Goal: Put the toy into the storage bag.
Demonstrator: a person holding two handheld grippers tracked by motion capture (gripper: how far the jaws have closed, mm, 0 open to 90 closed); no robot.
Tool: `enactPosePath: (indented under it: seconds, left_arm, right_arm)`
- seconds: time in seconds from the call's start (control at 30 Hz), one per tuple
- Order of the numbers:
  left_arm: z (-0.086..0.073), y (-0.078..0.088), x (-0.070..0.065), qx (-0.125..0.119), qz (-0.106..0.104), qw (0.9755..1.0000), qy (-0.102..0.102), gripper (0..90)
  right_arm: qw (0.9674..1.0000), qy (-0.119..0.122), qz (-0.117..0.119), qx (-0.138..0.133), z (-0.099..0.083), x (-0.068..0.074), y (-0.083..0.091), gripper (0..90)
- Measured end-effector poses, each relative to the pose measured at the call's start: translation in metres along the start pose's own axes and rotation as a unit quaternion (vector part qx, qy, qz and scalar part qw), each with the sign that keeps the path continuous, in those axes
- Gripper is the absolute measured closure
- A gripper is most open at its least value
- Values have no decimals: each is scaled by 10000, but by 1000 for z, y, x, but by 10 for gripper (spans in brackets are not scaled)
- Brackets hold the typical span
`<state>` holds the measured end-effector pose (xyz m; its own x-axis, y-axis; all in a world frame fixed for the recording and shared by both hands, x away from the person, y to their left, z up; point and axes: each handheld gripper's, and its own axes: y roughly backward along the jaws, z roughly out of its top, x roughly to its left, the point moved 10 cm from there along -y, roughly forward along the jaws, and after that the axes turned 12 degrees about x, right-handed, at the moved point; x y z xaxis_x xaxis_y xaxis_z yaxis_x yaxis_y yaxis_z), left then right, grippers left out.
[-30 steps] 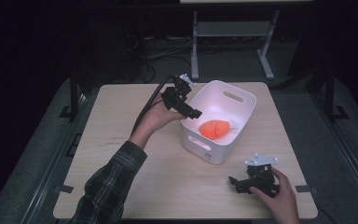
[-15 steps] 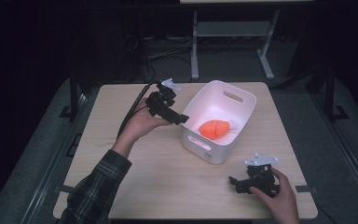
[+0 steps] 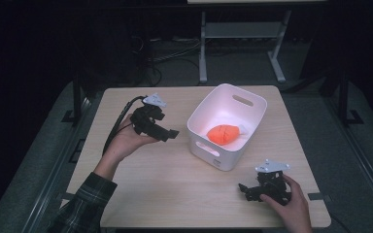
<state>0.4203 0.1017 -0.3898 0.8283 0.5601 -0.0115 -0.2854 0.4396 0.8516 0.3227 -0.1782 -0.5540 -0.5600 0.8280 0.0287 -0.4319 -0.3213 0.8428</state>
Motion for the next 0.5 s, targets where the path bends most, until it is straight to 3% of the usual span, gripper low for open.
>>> enactPosePath:
  seconds: [0.27, 0.5]
  left_arm:
    - [-29, 5, 1, -96, 82, 9999, 112, 129]
    - [-55, 2, 4, -183, 289, 9991, 267, 128]
  right_arm:
    - [10000, 2, 1, 1, 0, 0, 0, 0]
    - [10000, -3, -3, -1, 0, 0, 0, 0]
